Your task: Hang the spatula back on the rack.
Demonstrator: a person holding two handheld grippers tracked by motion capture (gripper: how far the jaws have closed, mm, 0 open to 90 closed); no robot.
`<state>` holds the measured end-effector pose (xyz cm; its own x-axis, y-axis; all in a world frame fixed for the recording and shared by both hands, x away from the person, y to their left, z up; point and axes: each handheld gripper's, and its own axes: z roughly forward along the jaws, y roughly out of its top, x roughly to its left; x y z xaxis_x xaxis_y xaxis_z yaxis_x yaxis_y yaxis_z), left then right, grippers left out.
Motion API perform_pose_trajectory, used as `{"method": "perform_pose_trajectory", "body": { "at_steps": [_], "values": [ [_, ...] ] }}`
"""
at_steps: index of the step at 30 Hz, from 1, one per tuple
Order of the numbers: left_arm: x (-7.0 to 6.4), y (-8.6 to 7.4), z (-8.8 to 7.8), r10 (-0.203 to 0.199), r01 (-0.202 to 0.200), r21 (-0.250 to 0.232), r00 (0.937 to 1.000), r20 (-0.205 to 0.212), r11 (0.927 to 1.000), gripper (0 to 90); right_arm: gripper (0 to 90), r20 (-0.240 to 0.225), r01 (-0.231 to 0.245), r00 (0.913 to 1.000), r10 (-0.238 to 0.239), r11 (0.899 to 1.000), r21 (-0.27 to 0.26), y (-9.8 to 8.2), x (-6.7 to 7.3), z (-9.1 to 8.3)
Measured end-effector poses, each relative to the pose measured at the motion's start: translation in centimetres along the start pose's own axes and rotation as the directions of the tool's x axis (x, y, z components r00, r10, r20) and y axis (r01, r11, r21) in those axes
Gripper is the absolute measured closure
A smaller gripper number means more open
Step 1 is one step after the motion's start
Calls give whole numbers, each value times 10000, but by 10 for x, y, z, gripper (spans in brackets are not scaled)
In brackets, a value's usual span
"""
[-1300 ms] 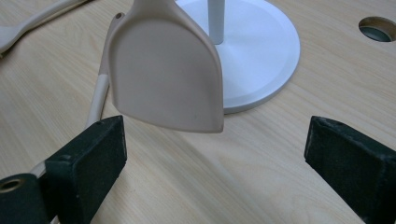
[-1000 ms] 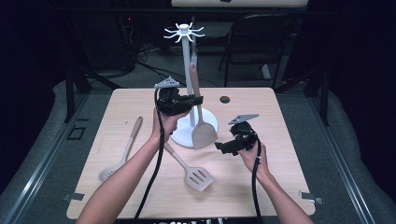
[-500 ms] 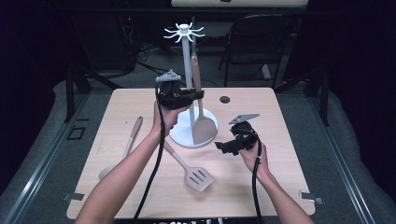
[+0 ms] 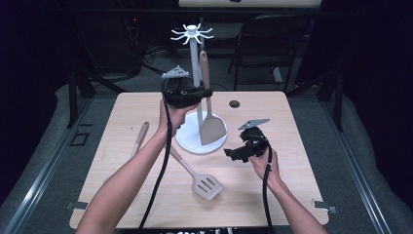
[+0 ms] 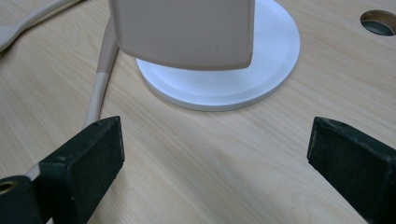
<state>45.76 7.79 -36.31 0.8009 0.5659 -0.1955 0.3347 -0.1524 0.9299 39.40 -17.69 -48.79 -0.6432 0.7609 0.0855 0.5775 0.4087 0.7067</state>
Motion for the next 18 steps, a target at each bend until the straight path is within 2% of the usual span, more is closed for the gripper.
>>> {"method": "perform_pose_trajectory", "body": {
  "at_steps": [9, 18],
  "values": [
    [-3, 12, -1, 212, -212, -51, 9998, 33, 9998, 767, 36, 61, 67, 10000, -66, 9999, -129, 0, 1, -2],
    [-3, 19, -3, 257, -257, -156, 9997, 3, 9995, 767, 38, 45, 86, 10000, -86, 9998, -159, 0, 2, -2]
  ]
}}
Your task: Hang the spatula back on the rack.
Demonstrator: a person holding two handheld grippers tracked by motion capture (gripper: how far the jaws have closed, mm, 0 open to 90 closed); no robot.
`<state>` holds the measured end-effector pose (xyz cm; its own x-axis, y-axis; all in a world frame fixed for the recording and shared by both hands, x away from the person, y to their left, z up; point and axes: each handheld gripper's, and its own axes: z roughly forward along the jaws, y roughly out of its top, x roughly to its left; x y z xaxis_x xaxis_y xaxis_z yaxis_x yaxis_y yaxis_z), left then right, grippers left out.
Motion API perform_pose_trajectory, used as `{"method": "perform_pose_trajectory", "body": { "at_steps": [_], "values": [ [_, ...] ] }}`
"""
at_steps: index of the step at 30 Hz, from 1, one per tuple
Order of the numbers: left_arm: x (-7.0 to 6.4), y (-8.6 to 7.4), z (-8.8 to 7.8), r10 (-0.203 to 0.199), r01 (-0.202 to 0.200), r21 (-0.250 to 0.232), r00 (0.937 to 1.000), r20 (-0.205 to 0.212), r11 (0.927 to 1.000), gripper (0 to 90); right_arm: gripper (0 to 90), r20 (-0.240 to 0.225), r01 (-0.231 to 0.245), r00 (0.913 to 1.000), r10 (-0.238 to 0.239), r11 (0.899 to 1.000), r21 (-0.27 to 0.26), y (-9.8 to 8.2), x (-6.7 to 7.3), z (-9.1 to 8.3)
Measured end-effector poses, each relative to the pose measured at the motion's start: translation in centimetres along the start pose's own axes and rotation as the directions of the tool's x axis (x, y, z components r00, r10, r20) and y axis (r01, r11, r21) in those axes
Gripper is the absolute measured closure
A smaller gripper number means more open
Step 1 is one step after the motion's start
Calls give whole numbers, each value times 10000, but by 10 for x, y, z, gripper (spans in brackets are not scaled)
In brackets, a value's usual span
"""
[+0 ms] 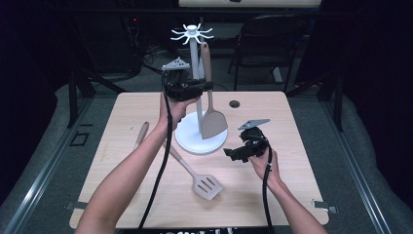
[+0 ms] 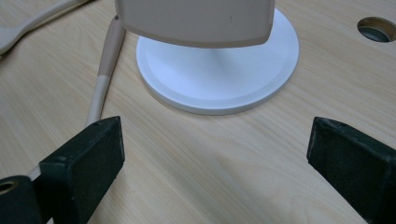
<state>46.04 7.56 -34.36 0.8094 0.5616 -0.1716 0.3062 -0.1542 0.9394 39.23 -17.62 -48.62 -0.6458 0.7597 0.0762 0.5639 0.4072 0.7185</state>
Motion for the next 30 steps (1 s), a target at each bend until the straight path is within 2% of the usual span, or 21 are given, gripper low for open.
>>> {"method": "perform_pose_trajectory", "body": {
  "at_steps": [14, 24, 30],
  "values": [
    [2, 1, -2, -140, 139, -154, 9998, -107, 9998, 767, 39, 35, 98, 9999, -98, 9999, 44, 0, 0, 0],
    [12, -2, -2, -335, 331, -90, 9983, -482, 9994, 767, 40, 20, 131, 9999, -131, 9999, 94, 0, 1, 1],
    [16, -1, 0, -185, 184, -18, 9974, -695, 9998, 766, 41, -4, 111, 9999, -111, 9998, 135, -1, 0, 3]
  ]
}}
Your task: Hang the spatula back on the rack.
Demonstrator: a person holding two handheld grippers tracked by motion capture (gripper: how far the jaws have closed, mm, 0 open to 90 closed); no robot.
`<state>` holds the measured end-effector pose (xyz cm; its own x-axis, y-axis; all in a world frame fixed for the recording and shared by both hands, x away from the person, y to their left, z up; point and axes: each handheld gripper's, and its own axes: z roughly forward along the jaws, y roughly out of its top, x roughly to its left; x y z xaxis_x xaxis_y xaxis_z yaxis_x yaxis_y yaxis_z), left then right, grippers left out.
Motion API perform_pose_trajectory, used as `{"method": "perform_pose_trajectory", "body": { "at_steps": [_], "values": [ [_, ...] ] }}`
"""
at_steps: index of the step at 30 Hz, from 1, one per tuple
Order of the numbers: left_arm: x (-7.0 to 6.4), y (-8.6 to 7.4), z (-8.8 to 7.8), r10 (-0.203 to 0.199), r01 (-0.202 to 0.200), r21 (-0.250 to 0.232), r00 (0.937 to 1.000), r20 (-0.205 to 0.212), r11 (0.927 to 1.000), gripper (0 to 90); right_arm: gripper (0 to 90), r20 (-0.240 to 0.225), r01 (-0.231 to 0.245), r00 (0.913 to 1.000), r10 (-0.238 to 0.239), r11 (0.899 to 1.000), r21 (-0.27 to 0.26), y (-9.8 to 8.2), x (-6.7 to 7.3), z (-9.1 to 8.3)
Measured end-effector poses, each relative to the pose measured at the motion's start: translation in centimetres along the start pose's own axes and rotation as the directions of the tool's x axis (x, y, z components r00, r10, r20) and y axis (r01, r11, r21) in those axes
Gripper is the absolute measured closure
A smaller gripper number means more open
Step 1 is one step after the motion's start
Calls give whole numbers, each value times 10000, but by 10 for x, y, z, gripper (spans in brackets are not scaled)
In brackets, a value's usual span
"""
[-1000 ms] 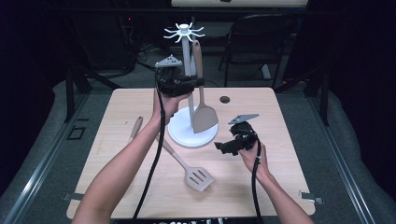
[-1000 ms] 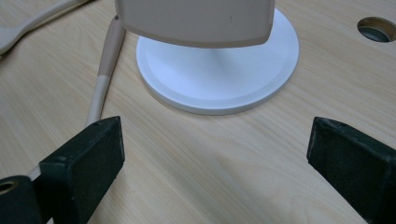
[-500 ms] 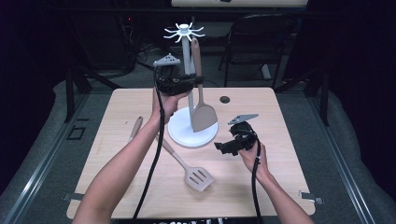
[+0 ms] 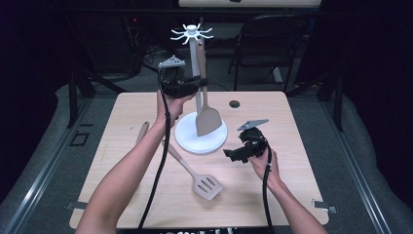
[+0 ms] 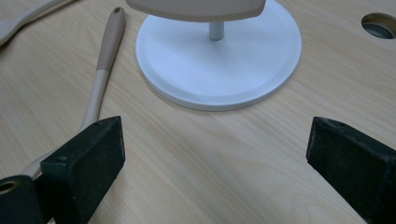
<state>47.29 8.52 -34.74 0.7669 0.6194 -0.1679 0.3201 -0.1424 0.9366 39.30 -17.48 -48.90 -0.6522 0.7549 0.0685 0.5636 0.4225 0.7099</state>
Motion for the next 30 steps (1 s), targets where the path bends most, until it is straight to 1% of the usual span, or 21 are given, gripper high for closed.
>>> {"method": "perform_pose_trajectory", "body": {
  "at_steps": [5, 6, 7, 9, 10, 13, 17, 23, 25, 27, 28, 30],
  "values": [
    [-1, 0, 2, 251, -251, 10, 9993, -292, 9997, 766, 44, 61, 77, 10000, -78, 9999, 114, 0, 0, 0],
    [-1, 1, 2, 346, -345, 30, 9987, -367, 9994, 766, 44, 31, 15, 10000, -16, 10000, 73, 0, 0, 1],
    [-2, 1, 2, 445, -442, 68, 9977, -511, 9990, 766, 44, 52, 104, 9999, -105, 9998, 157, 0, -1, 0],
    [-2, 1, 2, 631, -625, 117, 9956, -693, 9980, 766, 45, 59, 98, 9999, -99, 9998, 189, 0, 0, 0],
    [-2, 1, 3, 660, -657, 67, 9951, -731, 9978, 766, 45, 19, 89, 10000, -90, 9998, 161, 0, -1, 1],
    [-2, 1, 2, 787, -779, 122, 9931, -868, 9969, 766, 45, 80, 95, 9999, -97, 9997, 240, -1, -1, 2],
    [-2, 1, 3, 881, -875, 112, 9908, -1022, 9961, 765, 44, 28, 30, 10000, -31, 9997, 237, -1, -1, 3],
    [-1, 1, 2, 918, -910, 129, 9909, -986, 9958, 762, 43, 21, 10, 10000, -10, 9997, 229, -1, -1, 3],
    [-1, 1, 1, 911, -904, 118, 9910, -977, 9958, 758, 43, -15, 26, 10000, -26, 9994, 351, -1, -1, 3],
    [-2, 1, 0, 876, -874, 68, 9922, -886, 9962, 727, 42, -46, 97, 9999, -95, 9990, 433, -2, -2, 4],
    [-2, 0, -1, 876, -875, 51, 9927, -828, 9962, 705, 42, -66, 35, 10000, -32, 9990, 440, -2, -2, 5],
    [-1, -1, -4, 784, -787, -19, 9952, -586, 9969, 673, 42, -113, -1, 9999, 5, 9993, 378, -3, -3, 6]
  ]
}}
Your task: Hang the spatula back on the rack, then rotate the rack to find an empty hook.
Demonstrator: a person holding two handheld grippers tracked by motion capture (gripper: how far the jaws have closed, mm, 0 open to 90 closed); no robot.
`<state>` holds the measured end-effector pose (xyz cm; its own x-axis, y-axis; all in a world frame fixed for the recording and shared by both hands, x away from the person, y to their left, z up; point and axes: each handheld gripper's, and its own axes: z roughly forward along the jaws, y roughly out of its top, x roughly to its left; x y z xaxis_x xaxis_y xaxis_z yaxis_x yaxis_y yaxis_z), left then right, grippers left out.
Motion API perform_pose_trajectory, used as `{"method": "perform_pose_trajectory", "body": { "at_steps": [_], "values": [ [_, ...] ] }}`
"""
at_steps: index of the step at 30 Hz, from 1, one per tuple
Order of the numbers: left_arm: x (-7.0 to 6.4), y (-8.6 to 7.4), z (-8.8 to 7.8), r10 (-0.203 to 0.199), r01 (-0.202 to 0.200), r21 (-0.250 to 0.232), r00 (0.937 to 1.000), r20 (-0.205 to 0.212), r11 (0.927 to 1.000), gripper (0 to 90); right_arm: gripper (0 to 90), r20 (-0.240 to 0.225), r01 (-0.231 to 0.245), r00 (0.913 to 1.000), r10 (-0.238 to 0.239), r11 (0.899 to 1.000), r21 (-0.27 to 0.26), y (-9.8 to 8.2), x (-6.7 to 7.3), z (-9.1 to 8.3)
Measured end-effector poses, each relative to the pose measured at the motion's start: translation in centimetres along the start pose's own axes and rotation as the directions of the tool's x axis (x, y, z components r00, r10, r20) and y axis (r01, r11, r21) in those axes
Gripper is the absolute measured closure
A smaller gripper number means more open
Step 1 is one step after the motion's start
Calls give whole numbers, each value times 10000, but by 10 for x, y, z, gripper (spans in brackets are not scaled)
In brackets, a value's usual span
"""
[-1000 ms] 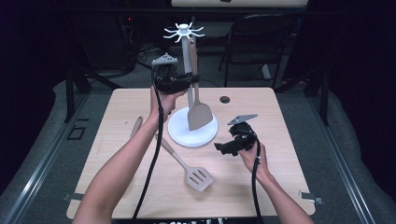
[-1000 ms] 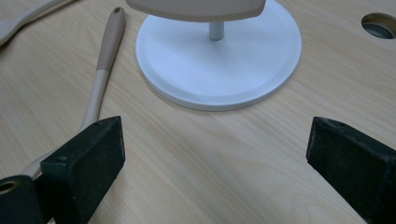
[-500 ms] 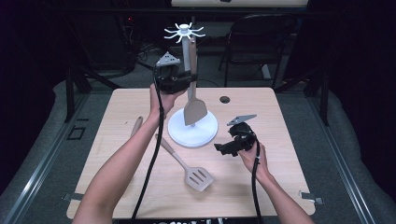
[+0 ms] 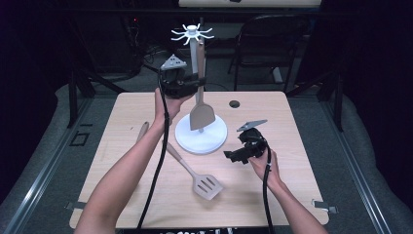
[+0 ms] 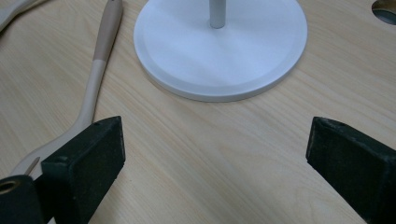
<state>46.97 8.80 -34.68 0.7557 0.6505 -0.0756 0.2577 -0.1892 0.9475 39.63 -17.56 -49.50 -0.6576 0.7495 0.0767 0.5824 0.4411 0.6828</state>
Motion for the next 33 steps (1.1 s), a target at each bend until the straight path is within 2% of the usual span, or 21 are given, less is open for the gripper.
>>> {"method": "perform_pose_trajectory", "body": {
  "at_steps": [4, 9, 12, 15, 16, 17, 20, 29, 33],
  "values": [
    [2, -3, -6, -55, 55, 14, 10000, 10, 10000, 618, 42, 26, -25, 10000, 25, 10000, 78, 0, -1, 0],
    [4, -5, -16, -123, 121, -110, 9998, -171, 9999, 619, 42, 72, -15, 10000, 14, 9999, 145, 0, 0, 0],
    [6, -3, -23, -252, 239, -393, 9992, -319, 9989, 661, 42, 92, 35, 10000, -37, 9998, 175, 0, 0, 1],
    [7, 1, -29, -230, 202, -539, 9984, -518, 9983, 744, 42, 98, 16, 10000, -17, 9999, 124, 0, 1, 1],
    [8, 3, -31, -218, 185, -567, 9981, -583, 9982, 776, 42, 228, 192, 9995, -200, 9992, 340, 1, -1, 0],
    [8, 5, -33, -226, 180, -677, 9975, -672, 9975, 818, 42, 10, -5, 10000, 5, 10000, 86, 0, 0, 2],
    [9, 10, -39, -197, 120, -1071, 9973, -709, 9942, 889, 42, 61, 10, 10000, -11, 9998, 195, 0, 0, 4],
    [8, 23, -49, -26, -66, -1326, 9976, -686, 9911, 900, 41, 159, 113, 9998, -118, 9995, 297, 0, 0, 3],
    [3, 27, -50, 189, -285, -1394, 9974, -697, 9898, 900, 41, 133, 82, 9999, -86, 9995, 300, -1, 0, 5]
  ]
}}
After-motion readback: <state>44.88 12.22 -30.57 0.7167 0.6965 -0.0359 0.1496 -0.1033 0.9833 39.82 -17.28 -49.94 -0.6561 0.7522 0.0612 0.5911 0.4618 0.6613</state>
